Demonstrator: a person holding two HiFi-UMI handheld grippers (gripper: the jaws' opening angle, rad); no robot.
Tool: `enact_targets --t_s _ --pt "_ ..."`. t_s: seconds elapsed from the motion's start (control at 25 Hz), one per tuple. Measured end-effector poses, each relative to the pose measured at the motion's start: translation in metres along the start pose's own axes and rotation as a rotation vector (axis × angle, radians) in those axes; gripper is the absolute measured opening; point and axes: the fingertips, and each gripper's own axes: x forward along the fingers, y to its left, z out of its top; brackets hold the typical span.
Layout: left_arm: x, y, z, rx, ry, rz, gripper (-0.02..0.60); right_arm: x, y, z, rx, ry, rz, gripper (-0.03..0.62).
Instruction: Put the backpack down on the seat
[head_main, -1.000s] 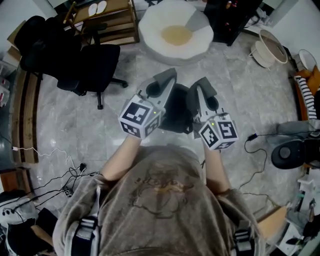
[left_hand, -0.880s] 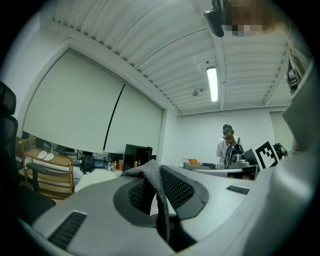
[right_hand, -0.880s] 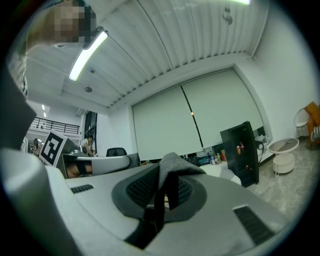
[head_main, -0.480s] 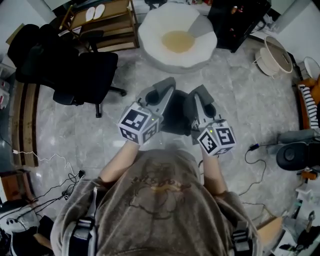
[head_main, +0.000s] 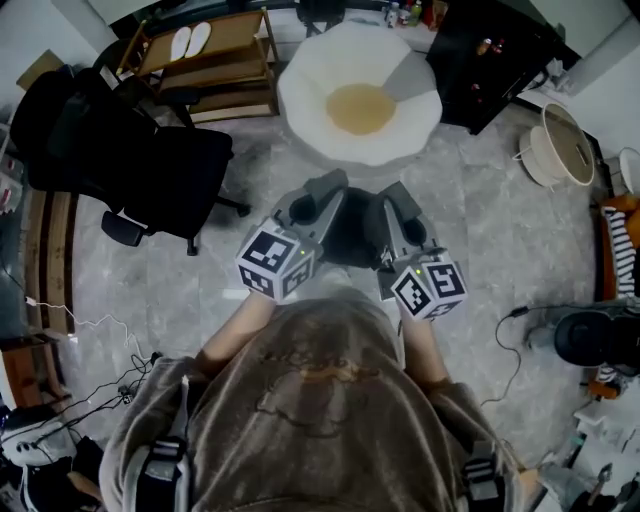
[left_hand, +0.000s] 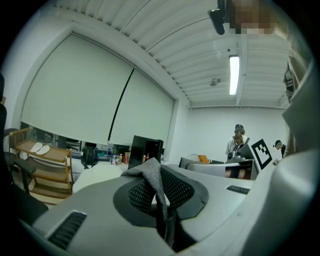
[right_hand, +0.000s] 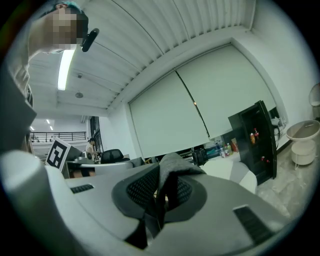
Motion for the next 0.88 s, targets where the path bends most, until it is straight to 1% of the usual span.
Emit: enact_targets --t_s 0.28,0.4,0.6,0.88 --pt "0.064 0.03 0.017 -0.025 -0.032 0.038 0.028 0.047 -0.055 0.026 0.008 0.014 0.064 0.027" --pt "0.095 0.042 0.027 -0.02 -0.035 0.053 0.028 0.064 -0.078 0.04 0.002 0.016 0.081 0.028" --pt "0.131 0.067 0.037 0.01 -0.031 0.064 0.028 0.096 -0.104 0.053 -0.004 0.015 0.079 0.028" --pt "0.184 0.098 0.049 0.033 -0.036 0.05 0.029 0.133 -0.142 0.064 0.0 0.015 0.065 0.028"
